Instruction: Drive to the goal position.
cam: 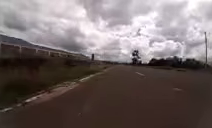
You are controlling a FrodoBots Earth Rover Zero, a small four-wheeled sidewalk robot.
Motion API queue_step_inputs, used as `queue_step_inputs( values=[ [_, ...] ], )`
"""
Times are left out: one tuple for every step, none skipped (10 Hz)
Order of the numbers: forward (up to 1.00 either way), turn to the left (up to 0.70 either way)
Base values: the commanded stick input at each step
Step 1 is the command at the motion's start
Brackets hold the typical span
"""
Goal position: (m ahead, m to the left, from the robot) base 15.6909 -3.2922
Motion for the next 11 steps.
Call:
queue_step_inputs(
  values=[
    [1.00,-0.34],
    [1.00,-0.24],
    [1.00,0.00],
    [1.00,0.00],
    [1.00,0.00],
    [1.00,0.00],
    [1.00,0.00],
    [1.00,0.00],
    [1.00,0.00],
    [1.00,-0.28],
    [1.00,-0.34]
  ],
)
